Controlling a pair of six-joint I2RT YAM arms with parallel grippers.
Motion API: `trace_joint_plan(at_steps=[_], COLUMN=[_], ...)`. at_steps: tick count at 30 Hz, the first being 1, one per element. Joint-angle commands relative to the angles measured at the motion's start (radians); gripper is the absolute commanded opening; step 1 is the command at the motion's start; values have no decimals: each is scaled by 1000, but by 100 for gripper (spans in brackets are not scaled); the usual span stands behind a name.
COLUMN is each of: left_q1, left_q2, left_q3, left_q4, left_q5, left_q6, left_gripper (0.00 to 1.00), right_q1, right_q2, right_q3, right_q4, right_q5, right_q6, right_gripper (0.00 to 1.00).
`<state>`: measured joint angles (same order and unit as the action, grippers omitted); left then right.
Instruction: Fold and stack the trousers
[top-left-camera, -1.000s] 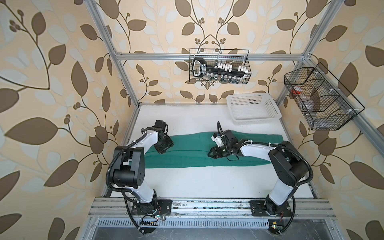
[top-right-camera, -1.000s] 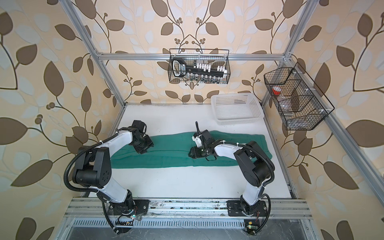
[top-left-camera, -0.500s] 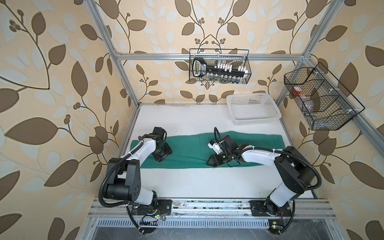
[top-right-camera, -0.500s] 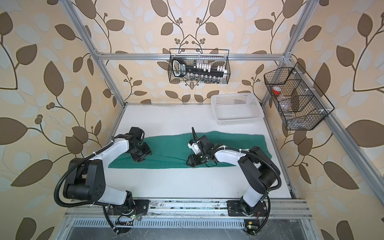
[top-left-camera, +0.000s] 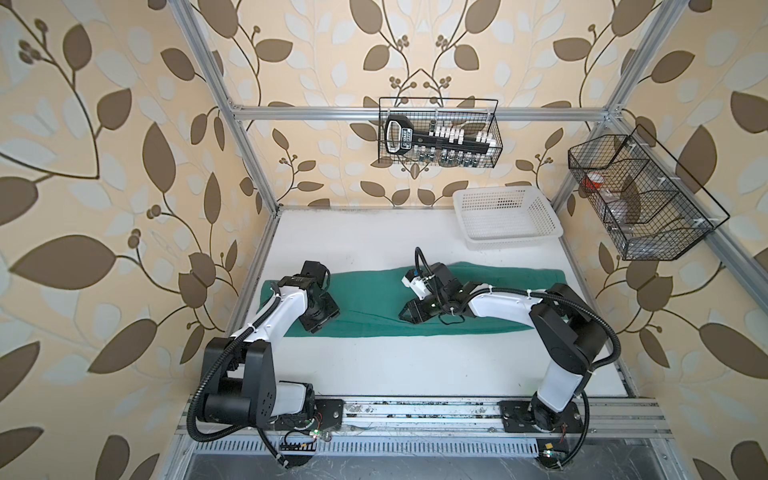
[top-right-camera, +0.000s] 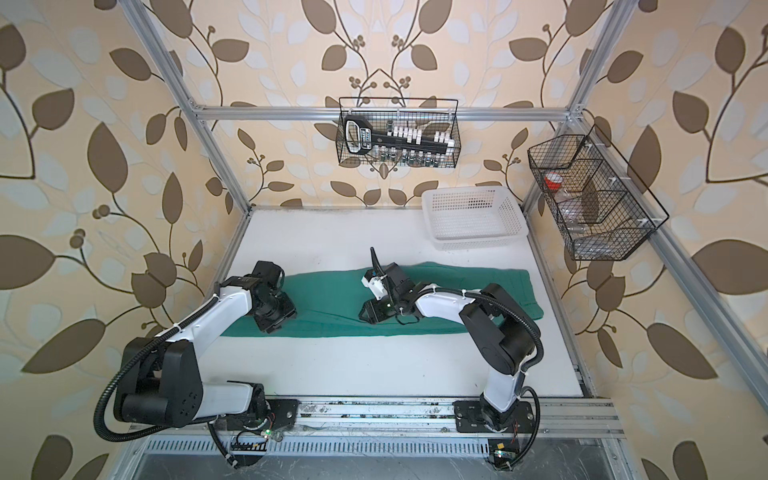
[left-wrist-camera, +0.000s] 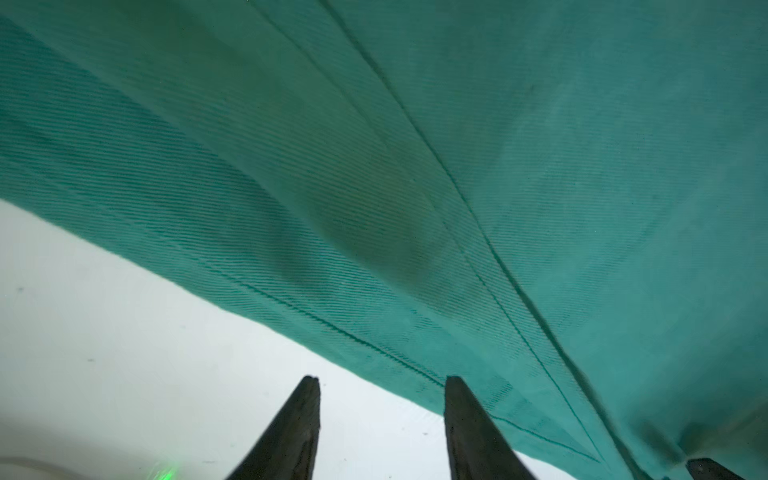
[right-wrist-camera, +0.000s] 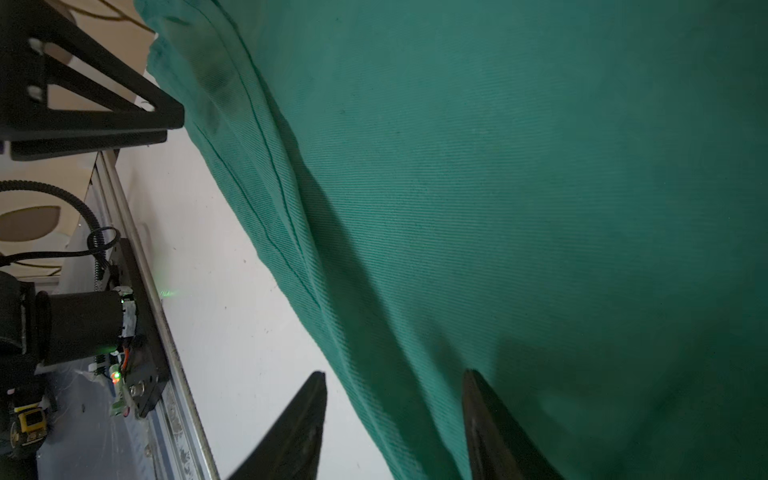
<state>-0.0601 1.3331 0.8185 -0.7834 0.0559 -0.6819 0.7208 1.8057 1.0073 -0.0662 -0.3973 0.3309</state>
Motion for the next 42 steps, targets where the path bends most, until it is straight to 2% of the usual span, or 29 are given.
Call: trace_joint_plan(at_steps=[1, 3, 7, 11, 18, 28, 36, 42], left_q1=[2, 35, 157, 267, 378, 398, 399, 399], left_q2=[-25, -20, 18, 69, 188, 264, 293, 338], left_q3=[83, 106, 111, 113, 141, 223, 216, 225], left_q4=[-70, -63, -10, 32, 93, 82, 64, 73], left_q5=[-118, -137, -55, -5, 100, 61, 5, -2], left_q6=[-21, -44, -99, -128, -130, -117, -106, -87], left_gripper=[51, 52, 53, 57, 57, 58, 51, 41], right_q1=[40, 58, 95, 145, 200, 228, 250, 267], right_q2=[17, 33, 62, 78, 103, 94, 75, 76], right_q3=[37, 40, 42, 64, 85, 81, 71, 58], right_q4=[32, 29, 30, 13, 18, 37, 56, 65], right_q5=[43, 59, 93, 178, 301, 351, 370, 376], right_q6=[-57, -87, -142, -199, -253, -285, -294, -304], right_gripper=[52, 51, 50, 50, 41, 12, 6, 6])
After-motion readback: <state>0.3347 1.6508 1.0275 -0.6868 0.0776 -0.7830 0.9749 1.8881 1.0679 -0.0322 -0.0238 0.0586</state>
